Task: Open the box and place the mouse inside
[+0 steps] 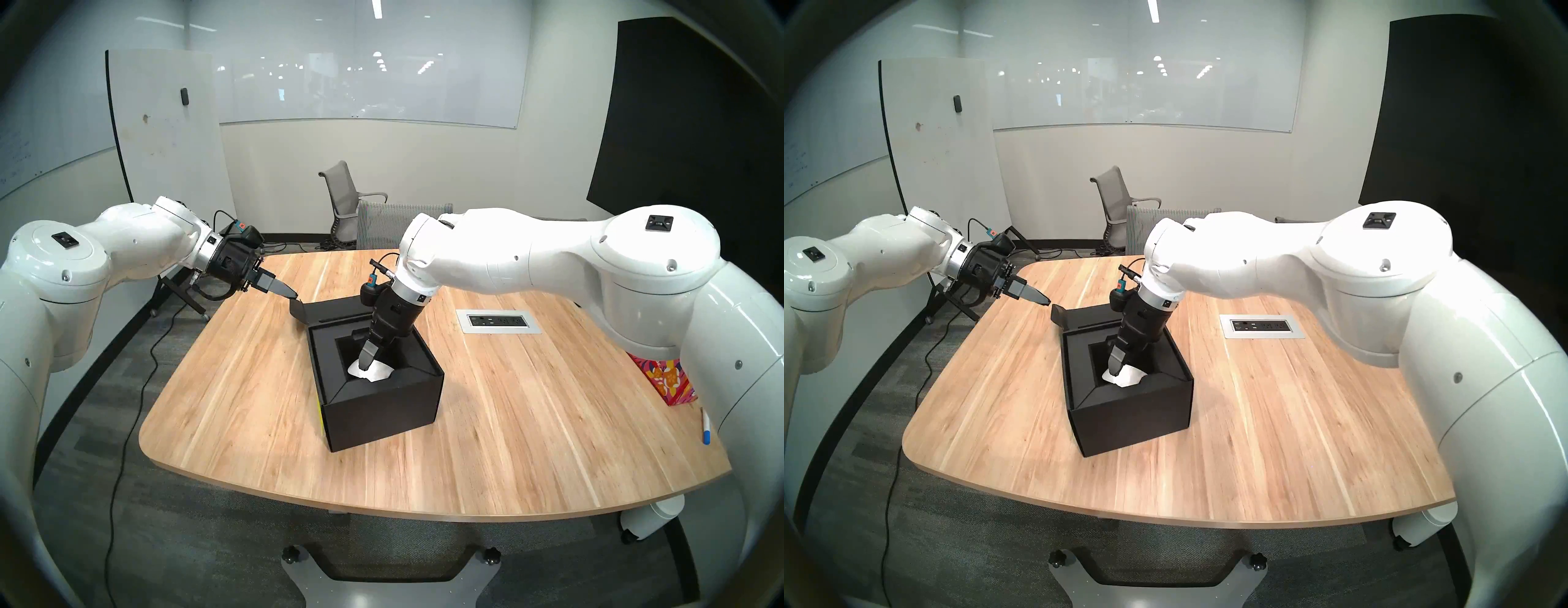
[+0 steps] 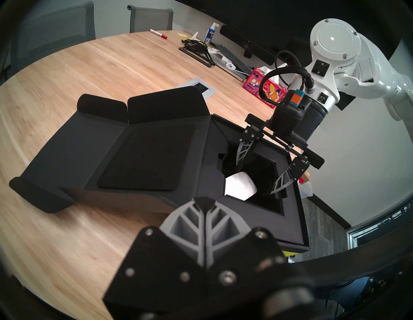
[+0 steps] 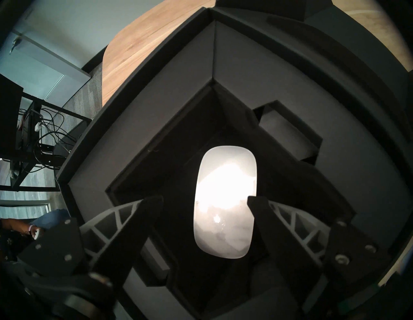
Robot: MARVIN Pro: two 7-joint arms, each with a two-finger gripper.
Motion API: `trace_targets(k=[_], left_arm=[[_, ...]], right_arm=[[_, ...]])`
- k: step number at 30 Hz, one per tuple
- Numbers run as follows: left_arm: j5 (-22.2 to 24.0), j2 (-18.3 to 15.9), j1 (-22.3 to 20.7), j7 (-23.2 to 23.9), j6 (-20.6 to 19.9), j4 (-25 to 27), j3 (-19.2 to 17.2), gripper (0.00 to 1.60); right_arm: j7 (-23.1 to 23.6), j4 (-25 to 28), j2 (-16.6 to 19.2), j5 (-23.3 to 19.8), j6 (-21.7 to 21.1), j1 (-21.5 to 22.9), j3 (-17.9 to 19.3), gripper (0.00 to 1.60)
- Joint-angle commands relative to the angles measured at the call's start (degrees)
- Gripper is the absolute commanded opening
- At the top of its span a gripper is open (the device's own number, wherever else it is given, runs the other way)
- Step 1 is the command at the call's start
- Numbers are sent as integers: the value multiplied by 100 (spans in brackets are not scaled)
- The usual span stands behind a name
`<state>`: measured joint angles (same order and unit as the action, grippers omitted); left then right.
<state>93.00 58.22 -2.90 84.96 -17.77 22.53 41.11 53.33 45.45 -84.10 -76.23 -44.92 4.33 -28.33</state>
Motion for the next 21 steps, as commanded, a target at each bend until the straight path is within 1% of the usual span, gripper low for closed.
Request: trace_targets(k=[1, 4, 10, 12, 14, 16, 21], left_arm=[[16, 5, -109, 4, -8, -9, -39, 0], [16, 7, -107, 4, -7, -12, -39, 0], [16, 8, -104, 4, -6, -15, -39, 0], [16, 8, -104, 4, -6, -16, -39, 0], [16, 8, -104, 4, -5, -17, -39, 0], [16, 9, -103, 4, -5, -17, -39, 0], [16, 9, -102, 4, -5, -19, -40, 0]], right_arm=[[-68, 150, 141, 17, -51, 433, 110, 131], [-154, 292, 237, 41, -68, 586, 179, 132], [-282, 593, 455, 93, -248, 872, 235, 131], [-361, 755, 575, 102, -329, 964, 254, 140], [-433, 913, 692, 105, -418, 1053, 269, 143], [-497, 1081, 814, 95, -506, 1124, 289, 142], [-664, 1512, 1134, 38, -785, 1288, 282, 144]])
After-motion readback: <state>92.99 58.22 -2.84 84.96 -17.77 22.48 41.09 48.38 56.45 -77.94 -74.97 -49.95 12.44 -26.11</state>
